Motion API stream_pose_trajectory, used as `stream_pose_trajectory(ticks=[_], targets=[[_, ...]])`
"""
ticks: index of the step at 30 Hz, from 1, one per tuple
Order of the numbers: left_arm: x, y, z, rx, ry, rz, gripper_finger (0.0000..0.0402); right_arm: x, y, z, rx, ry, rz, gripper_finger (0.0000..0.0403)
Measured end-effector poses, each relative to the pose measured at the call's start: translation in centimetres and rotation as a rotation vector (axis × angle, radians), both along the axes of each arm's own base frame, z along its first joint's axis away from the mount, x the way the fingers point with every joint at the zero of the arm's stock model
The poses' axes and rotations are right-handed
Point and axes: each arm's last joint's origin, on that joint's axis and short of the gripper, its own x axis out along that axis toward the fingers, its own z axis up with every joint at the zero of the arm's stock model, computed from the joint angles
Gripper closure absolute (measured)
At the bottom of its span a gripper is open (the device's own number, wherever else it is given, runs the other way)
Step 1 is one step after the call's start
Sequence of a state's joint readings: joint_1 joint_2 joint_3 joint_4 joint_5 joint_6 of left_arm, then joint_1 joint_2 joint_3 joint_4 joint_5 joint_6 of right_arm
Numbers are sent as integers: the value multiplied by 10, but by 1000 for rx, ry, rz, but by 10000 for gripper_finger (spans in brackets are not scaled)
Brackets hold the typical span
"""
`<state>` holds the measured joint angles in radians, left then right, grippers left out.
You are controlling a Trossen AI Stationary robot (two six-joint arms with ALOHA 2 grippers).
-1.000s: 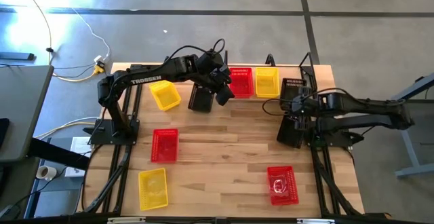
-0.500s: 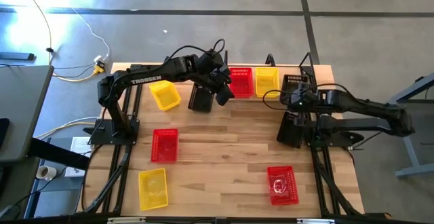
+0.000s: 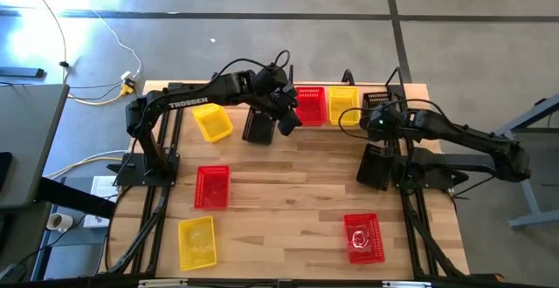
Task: Stack baskets on shelf by color
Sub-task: Put the bottom black bin on the shelf
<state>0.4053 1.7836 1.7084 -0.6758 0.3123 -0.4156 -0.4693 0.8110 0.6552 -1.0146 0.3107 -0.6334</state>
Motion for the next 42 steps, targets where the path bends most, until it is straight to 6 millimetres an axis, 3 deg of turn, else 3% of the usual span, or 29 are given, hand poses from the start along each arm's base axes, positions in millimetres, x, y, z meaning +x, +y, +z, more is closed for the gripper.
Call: stream_pose_trajectory(ticks=[19, 30, 42], targets=[[3, -8, 0, -13, 0, -12, 289, -1, -6, -2, 46, -7, 7, 401], [3, -8, 0, -36, 1, 6, 289, 1, -8, -1, 21, -14, 2, 316], [3, -8, 0, -33, 1, 9, 289, -3, -8, -1, -23, 11, -98, 309]])
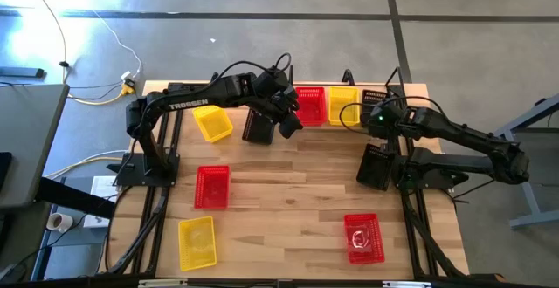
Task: Stack baskets on shelf by color
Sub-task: Put the bottom black bin on the shelf
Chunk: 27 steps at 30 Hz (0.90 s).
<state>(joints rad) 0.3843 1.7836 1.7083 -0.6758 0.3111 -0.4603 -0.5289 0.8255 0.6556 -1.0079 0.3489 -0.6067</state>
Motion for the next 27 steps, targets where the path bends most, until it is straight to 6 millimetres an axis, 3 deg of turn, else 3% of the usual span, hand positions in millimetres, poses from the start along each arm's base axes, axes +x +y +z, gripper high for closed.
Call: stream_pose_trajectory(ticks=[13, 18, 27], targets=[[2, 1, 2, 12, -30, 0, 289, 4, 5, 11, 215, -206, -110, 309], [4, 2, 5, 28, -69, 0, 289, 1, 7, 5, 297, -143, -187, 309], [6, 3, 7, 53, -95, -10, 289, 8, 0, -4, 251, -48, -306, 309]])
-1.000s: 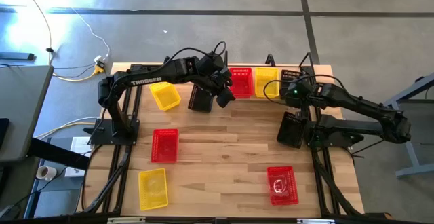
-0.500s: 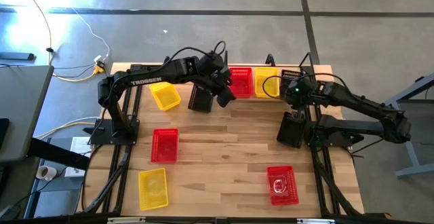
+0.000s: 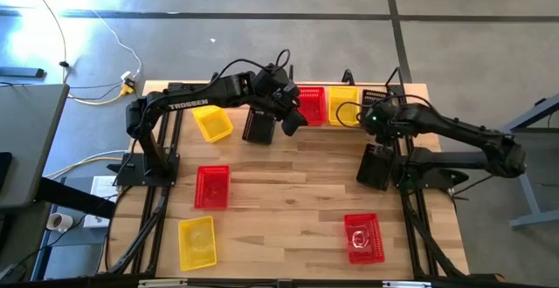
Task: Stack baskets on shelf by color
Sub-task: Put the bottom black bin on the shelf, then stack the left red bin on top of the red bin on the shelf
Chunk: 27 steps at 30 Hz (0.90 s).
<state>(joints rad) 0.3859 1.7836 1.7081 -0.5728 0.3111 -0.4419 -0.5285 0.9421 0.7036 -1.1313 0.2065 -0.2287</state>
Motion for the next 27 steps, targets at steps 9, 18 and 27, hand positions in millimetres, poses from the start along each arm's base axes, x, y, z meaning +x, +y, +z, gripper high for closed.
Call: stream_pose_trajectory(ticks=[9, 18, 27], targets=[[0, 0, 0, -1, 2, 0, 289, 5, -7, -7, -77, 104, -65, 309], [0, 0, 0, 4, 6, -4, 289, 5, -7, -5, -69, 95, -67, 309], [-4, 2, -5, 17, 59, -10, 289, 8, -6, 17, -17, 16, -169, 309]])
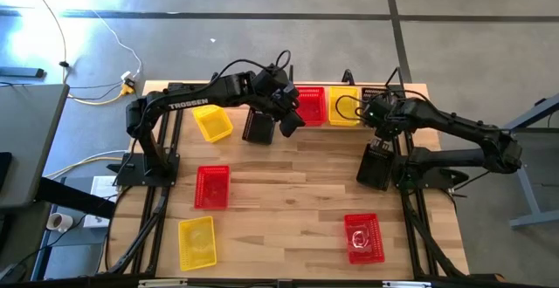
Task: Stack baskets on shelf by color
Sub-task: Stack the left red bin on top of the red bin on the shelf
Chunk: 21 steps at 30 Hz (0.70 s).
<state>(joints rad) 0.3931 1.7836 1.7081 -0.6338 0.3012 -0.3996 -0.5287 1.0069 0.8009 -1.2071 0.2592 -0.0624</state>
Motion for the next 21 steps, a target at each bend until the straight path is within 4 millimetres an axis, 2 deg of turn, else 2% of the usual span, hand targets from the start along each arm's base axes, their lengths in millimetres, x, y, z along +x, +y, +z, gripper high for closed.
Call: stream_pose_trajectory(ticks=[5, 11, 21], targets=[[-7, -1, -7, 30, 116, 16, 289, 3, 5, 9, 162, -116, -59, 309], [-28, -12, -10, 70, 316, -10, 289, 10, 19, 11, 333, -207, -108, 309], [-59, -47, -3, 170, 572, -48, 289, 27, 54, 12, 410, -258, -172, 309]])
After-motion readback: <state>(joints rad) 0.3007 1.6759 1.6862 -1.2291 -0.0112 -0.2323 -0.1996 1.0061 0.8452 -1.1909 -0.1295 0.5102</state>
